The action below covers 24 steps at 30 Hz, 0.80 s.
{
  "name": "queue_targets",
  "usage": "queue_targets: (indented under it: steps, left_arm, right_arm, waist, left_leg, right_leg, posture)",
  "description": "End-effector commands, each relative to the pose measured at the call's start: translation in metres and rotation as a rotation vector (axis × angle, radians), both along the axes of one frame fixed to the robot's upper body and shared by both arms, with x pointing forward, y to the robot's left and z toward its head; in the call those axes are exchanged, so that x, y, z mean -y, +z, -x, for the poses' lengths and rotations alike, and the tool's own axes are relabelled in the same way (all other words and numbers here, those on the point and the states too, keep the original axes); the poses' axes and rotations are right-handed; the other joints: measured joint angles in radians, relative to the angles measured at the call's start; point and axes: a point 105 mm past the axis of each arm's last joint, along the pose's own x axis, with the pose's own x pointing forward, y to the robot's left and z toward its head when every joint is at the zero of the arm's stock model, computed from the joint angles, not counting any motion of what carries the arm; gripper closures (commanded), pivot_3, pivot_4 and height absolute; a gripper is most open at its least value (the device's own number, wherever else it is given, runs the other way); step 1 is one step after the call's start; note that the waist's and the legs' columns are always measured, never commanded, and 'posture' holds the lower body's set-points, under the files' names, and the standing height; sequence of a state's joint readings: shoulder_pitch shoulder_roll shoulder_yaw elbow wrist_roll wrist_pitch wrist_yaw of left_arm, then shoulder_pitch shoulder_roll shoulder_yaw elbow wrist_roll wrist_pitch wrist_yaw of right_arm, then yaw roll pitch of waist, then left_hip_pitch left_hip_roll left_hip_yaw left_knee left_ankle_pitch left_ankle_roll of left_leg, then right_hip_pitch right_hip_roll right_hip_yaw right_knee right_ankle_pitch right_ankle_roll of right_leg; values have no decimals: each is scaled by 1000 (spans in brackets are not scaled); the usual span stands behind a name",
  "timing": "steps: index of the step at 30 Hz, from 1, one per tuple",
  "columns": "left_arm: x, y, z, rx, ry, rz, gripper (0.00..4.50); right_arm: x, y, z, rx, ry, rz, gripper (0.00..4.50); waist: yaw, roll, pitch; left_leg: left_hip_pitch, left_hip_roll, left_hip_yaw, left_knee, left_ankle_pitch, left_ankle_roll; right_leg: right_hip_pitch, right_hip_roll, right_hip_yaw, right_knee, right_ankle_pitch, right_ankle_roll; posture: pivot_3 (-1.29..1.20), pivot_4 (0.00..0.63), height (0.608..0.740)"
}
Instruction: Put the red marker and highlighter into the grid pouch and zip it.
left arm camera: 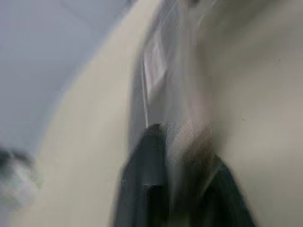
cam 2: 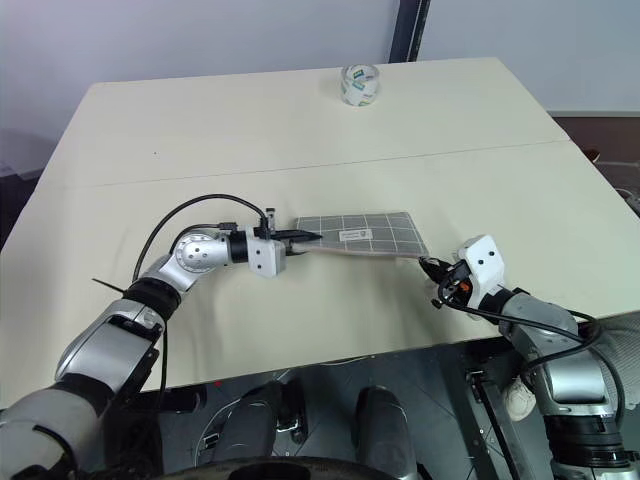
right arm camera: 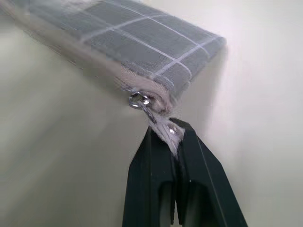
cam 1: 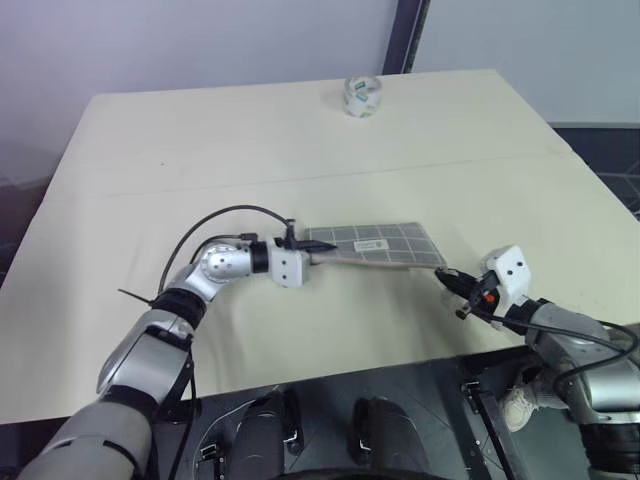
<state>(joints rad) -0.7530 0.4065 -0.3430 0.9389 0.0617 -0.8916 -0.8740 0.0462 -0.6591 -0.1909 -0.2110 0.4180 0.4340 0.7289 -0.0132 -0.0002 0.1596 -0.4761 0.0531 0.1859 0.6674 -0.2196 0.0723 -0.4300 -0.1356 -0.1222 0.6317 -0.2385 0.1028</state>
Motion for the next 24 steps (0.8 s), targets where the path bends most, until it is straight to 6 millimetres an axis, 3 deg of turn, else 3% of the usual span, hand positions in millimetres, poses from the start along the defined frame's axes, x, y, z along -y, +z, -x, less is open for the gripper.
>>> queue_targets:
  steps: [1, 5, 6, 12, 18, 21, 24]
  left_arm:
    - [-3, 19, -4, -95, 20, 152, 1968]
    - [-10, 26, 8, -255, -24, 265, 7]
    - [-13, 27, 11, -286, -23, 290, 0]
    - [-39, 24, 28, -387, 43, 361, 0]
    - [-78, 31, 18, -414, 261, 463, 0]
    - [-99, 36, 6, -426, 365, 507, 0]
    - [-116, 39, -5, -409, 446, 542, 0]
  right_arm:
    - [-9, 15, 5, 35, 64, -13, 2570]
    - [-2, 22, 11, 47, 69, -18, 542]
    - [-1, 23, 14, 42, 72, -15, 51]
    - [-13, 27, 51, -31, 179, -50, 51]
    - [7, 36, 70, 0, 151, 6, 51]
    - [24, 33, 67, 40, 80, 89, 51]
    - [52, 32, 44, 129, -103, 98, 51]
  waist:
    - [1, 0, 0]
    - [2, 0, 0]
    - [2, 0, 0]
    - [2, 0, 0]
    - [11, 0, 0]
    - [15, 0, 0]
    - [17, 0, 0]
  left_leg:
    - [0, 0, 0, 0, 0, 0]
    - [0, 0, -1, 1, 0, 0]
    - [1, 0, -1, 1, 0, 0]
    - [3, 0, -1, 0, 0, 0]
    - [10, 0, -1, 0, -2, -3]
    - [11, 0, -1, -1, -2, -3]
    - [11, 0, -1, -1, -2, -3]
  right_leg:
    - [0, 0, 0, 0, 0, 0]
    - [1, 0, 0, 0, 0, 0]
    - [2, 0, 0, 0, 0, 0]
    - [3, 0, 0, 0, 0, 0]
    - [7, 0, 0, -3, -1, -2]
    - [8, 0, 0, -3, -1, -2]
    - [7, 0, 1, -4, -1, -2]
  posture:
    - [0, 150, 740]
    - [0, 150, 740]
    - [0, 150, 740]
    - [0, 150, 740]
    - [0, 150, 740]
    - [0, 150, 740]
    - [0, 150, 740]
